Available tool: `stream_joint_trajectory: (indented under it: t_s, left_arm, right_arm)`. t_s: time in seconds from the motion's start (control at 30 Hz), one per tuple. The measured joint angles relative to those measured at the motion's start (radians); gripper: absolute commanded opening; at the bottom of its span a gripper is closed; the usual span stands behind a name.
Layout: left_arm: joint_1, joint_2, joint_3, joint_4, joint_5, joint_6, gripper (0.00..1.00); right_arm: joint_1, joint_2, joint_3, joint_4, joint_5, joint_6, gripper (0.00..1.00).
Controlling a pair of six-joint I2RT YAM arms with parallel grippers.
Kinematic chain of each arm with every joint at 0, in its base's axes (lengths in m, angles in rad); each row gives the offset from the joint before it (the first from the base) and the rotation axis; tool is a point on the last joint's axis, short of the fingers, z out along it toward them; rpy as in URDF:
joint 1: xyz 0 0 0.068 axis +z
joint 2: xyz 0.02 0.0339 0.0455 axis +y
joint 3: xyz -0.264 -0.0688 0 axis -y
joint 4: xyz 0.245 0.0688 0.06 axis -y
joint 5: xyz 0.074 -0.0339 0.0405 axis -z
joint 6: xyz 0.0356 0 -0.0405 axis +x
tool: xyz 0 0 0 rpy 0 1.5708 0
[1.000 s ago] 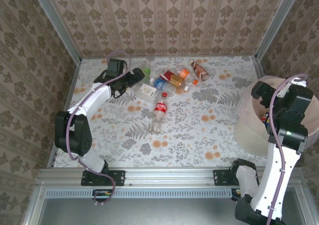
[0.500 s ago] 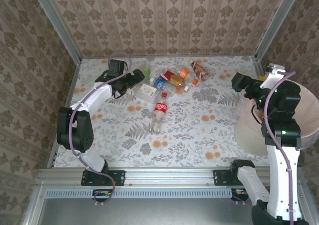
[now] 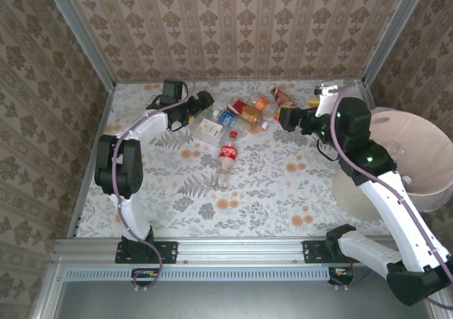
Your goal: Put the plastic bottles in the bin
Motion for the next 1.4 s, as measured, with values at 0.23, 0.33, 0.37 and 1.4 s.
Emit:
stream_joint_trajectory:
  t_s: [0.23, 0.33, 0.37, 1.4]
  left_arm:
    - [-0.049, 0.072, 0.051, 0.027, 0.052, -0.024, 1.00]
    - [-0.063, 0.073, 0.051, 0.031, 0.062, -0.032, 1.00]
    - [-0.066, 0.073, 0.049, 0.035, 0.065, -0.032, 1.00]
    - [0.068, -0.302, -0.409, -0.107, -0.038, 0.077, 1.00]
  right_arm:
    - [0.053, 0.051, -0.007, 0.014, 0.051, -0.003, 1.00]
    - [0.059, 0.051, -0.011, 0.018, 0.068, -0.008, 1.00]
    - [0.059, 0.051, -0.013, 0.018, 0.071, -0.008, 1.00]
    - [0.092, 0.156, -0.038, 0.039, 0.118, -0.007, 1.00]
